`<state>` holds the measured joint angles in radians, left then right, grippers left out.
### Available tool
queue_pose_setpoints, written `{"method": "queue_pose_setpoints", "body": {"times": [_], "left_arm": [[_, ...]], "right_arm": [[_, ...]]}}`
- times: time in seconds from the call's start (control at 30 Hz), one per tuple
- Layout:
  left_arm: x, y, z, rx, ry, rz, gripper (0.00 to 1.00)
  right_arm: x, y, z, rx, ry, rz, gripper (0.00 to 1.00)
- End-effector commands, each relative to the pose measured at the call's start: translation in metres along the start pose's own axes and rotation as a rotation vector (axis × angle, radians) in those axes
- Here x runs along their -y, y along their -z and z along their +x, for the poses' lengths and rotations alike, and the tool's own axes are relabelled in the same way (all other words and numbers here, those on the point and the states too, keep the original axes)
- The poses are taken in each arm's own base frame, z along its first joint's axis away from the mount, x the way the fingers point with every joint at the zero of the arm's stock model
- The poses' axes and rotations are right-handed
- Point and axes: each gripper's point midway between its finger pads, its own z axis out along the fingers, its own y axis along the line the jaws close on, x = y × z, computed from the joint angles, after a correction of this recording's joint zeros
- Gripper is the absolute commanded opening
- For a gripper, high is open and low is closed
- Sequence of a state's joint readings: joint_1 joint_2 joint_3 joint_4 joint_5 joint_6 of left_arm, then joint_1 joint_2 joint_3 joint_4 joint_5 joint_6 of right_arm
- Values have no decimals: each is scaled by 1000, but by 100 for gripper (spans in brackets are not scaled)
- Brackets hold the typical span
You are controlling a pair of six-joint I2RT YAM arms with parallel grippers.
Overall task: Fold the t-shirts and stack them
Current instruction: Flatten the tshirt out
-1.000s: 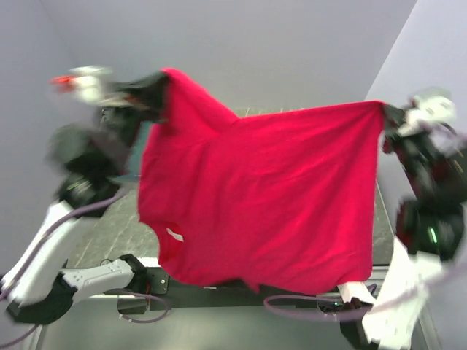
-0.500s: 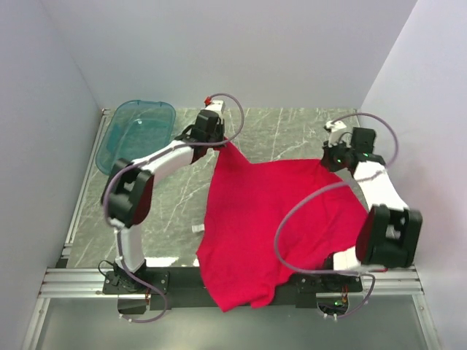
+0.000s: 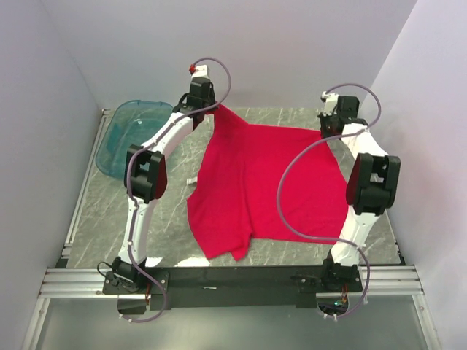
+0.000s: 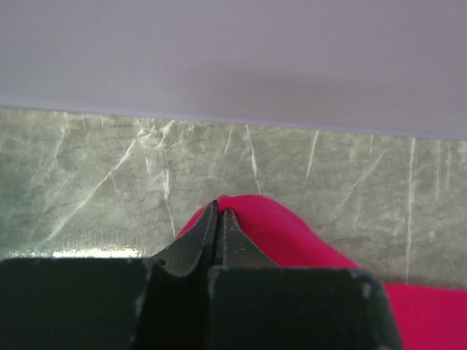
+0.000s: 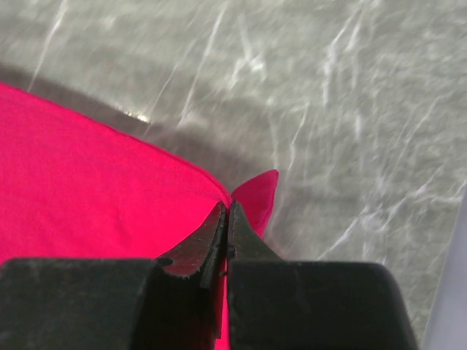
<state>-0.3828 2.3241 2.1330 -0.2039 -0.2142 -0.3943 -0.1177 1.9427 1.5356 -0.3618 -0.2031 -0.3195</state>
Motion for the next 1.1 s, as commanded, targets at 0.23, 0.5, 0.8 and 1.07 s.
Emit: {"method": "queue_pose_setpoints", "body": {"times": [0.23,0.5,0.8,1.07], "left_arm": [[22,-3,-15,33,82,132,0],[20,31,-24,54,61,159,0],[13,59,-12,49,43,177,0],[9,38,3,1,21,148,0]], "right_arm": [[6,-1,-32,59,-41,55,0],[-32,38,-27,112,43,-119,0],[-39,60,-16,123,52,-110,0],[-4,0,-12,-15,-23,23,0]]}}
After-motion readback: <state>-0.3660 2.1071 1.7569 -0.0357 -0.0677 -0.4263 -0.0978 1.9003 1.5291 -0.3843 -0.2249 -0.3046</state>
